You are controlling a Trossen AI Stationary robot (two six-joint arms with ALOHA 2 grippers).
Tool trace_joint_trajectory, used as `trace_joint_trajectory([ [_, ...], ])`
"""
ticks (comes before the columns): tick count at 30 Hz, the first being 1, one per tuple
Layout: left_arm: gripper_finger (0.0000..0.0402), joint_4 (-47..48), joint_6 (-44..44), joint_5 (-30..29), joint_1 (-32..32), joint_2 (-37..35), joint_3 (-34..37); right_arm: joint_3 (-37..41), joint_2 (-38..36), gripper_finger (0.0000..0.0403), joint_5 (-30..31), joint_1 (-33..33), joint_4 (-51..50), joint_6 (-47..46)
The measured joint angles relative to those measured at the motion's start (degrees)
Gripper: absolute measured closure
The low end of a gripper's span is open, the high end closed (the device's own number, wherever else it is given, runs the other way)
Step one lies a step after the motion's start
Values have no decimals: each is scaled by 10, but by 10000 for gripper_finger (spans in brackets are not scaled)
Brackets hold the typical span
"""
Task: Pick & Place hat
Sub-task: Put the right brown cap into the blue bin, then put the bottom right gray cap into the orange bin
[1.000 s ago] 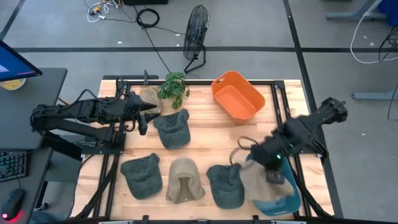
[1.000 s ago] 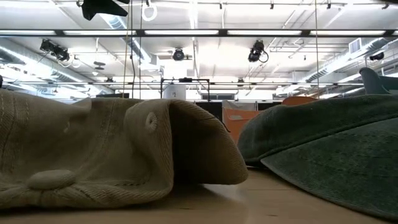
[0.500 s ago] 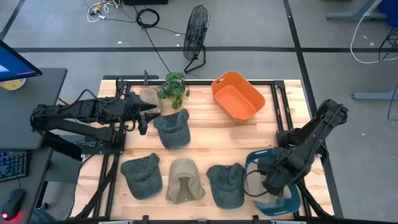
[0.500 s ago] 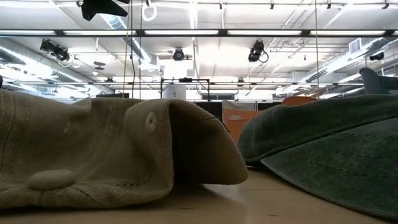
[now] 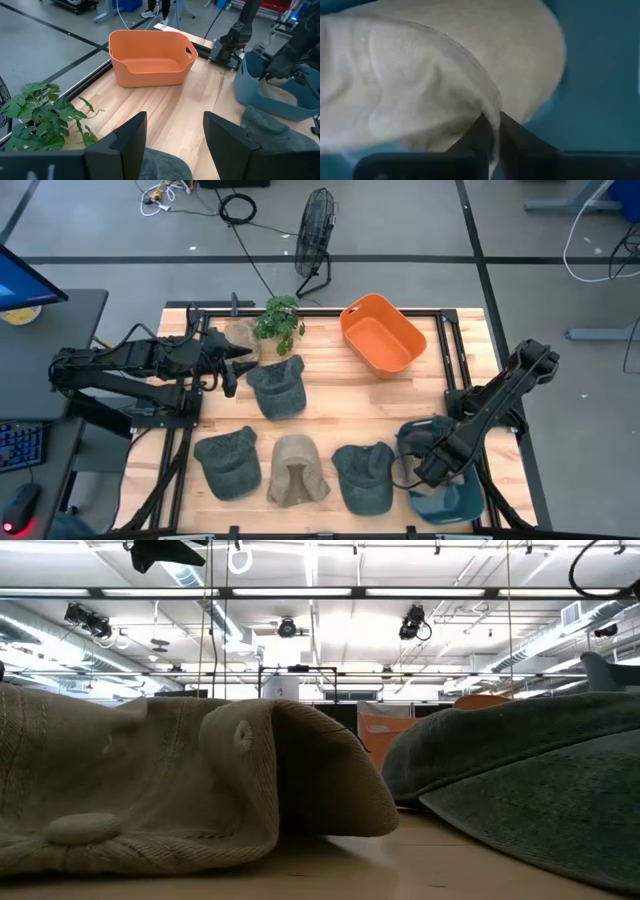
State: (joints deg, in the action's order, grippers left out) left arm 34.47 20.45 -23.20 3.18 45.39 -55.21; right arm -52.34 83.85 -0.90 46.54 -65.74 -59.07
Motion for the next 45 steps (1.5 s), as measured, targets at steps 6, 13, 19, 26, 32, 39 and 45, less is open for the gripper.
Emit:
trace_joint_trajectory([
  [6, 203, -1, 0, 0, 0, 0, 0, -3, 0, 335, -16, -1, 0, 0],
  [13, 203, -2, 17, 2, 0, 0, 0, -49, 0, 275, -95, -8, -1, 0],
  [19, 203, -2, 52, 41, 0, 0, 0, -151, -1, 233, -65, -8, -35, 24],
  [26, 204, -2, 61, 119, 4, 9, 0, -238, -2, 215, 17, -16, -37, 77],
  [32, 220, 0, 60, 159, 31, 36, 0, -237, -2, 213, 35, -36, 48, 146],
  [39, 227, 0, 59, 156, 36, 54, 0, -183, 9, 213, 34, -81, 263, 292],
  [45, 227, -1, 59, 139, 36, 52, 0, -125, 36, 213, 1, -126, 338, 365],
])
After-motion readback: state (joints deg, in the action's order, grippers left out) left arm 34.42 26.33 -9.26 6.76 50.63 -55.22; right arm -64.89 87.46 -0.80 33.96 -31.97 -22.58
